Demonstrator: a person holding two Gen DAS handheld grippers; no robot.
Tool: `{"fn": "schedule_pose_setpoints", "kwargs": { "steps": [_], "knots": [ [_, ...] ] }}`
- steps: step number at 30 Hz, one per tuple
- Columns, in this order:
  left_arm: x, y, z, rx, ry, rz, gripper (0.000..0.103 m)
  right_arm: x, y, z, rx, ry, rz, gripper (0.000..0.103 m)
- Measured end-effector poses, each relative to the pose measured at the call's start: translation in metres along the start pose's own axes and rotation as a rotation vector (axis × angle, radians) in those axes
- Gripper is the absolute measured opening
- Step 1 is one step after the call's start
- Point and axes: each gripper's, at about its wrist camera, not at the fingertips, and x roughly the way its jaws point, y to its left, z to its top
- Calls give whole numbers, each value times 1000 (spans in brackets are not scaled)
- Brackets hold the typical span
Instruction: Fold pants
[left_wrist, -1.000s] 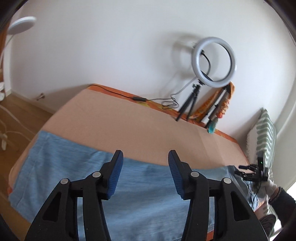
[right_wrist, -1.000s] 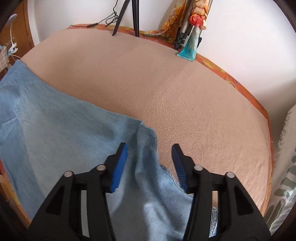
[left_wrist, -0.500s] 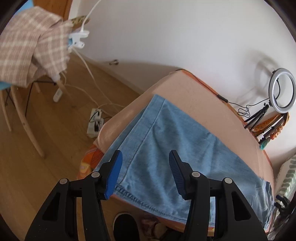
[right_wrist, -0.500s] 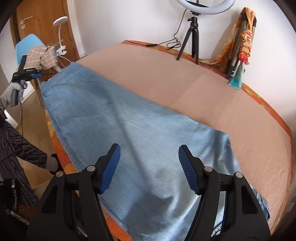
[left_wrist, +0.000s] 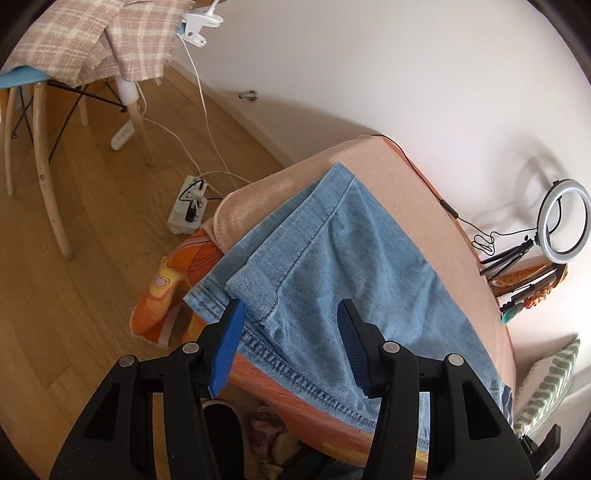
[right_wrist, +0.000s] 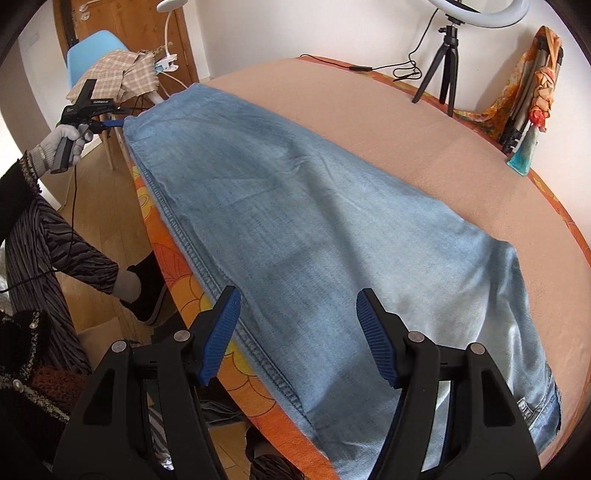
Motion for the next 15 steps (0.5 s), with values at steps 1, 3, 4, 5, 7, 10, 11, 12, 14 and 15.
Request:
{"fn": "schedule_pose_setpoints", "kwargs": {
  "steps": [1, 3, 4, 5, 7, 10, 11, 12, 14, 15],
  "knots": [
    [4, -1, 0, -5, 6, -5, 51, 2, 4, -1, -17, 9, 9, 68],
    [8, -3, -1, -13, 6, -13, 51, 8, 12, -3, -58, 26, 14, 68],
    [9, -4, -2, -14, 0, -13, 49, 10, 17, -4, -81, 35, 12, 68],
    [10, -6, -3, -9, -3, -12, 49, 13, 21, -6, -101, 44, 7, 68],
    [13, -7, -3, 5, -2, 1, 48, 20, 27, -8, -131, 62, -4, 63],
    [14, -9, -4, 29, -12, 12, 24, 31, 33, -10, -173, 94, -10, 53],
    [13, -10, -4, 42, -16, 19, 20, 34, 36, -10, -191, 102, -17, 49],
    [13, -10, -4, 52, -22, 23, 14, 39, 41, -10, -216, 111, -23, 48],
    [12, -11, -4, 65, -32, 30, 12, 46, 48, -11, -265, 124, -46, 47],
    [10, -11, -4, 71, -42, 33, 9, 50, 53, -12, -296, 133, -62, 44]
  ]
}}
